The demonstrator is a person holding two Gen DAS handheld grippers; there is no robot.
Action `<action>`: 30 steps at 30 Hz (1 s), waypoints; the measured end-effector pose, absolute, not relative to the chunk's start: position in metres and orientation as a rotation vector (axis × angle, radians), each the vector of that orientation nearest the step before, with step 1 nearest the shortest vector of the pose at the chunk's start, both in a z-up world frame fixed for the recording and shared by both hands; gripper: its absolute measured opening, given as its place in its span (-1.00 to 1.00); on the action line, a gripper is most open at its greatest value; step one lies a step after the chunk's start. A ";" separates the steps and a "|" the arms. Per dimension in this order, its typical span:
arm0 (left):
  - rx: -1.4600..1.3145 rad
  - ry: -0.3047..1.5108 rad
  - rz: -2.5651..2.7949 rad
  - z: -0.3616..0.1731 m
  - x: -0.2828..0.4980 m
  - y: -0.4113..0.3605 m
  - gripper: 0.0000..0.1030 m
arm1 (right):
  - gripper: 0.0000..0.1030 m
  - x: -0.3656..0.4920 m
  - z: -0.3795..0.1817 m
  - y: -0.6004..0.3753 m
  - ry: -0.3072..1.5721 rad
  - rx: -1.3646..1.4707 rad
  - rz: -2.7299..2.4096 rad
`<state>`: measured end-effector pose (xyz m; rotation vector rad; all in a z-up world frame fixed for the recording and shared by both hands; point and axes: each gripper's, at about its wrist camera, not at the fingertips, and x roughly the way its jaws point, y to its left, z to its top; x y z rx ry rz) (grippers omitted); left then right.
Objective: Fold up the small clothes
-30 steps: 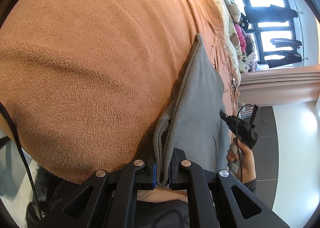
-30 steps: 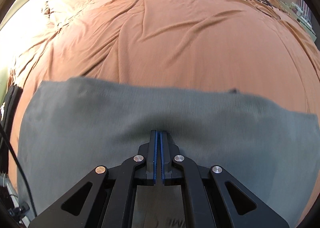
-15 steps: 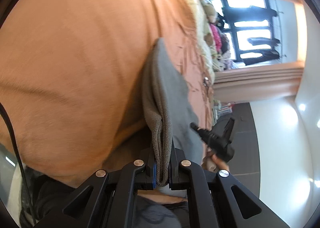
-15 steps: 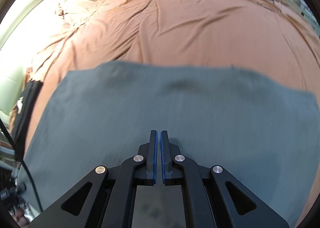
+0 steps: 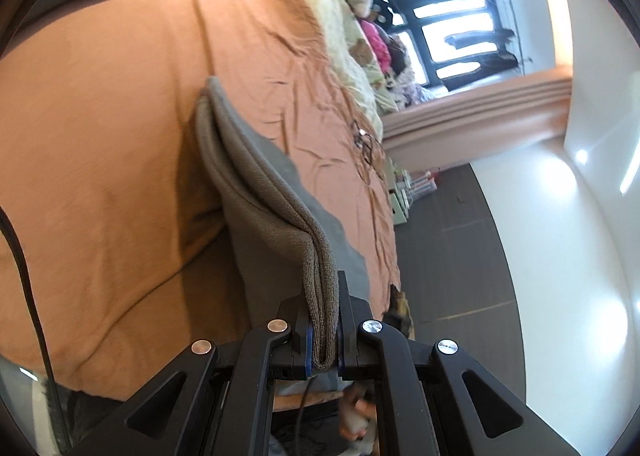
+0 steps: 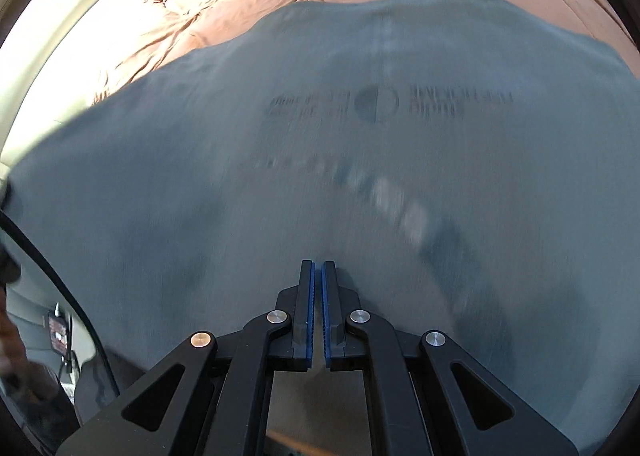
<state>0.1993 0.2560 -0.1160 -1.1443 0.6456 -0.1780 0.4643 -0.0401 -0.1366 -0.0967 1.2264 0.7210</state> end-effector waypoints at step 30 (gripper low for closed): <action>-0.738 0.859 -0.449 -0.031 0.339 0.059 -0.86 | -0.07 0.384 -0.052 -0.187 0.966 0.107 0.697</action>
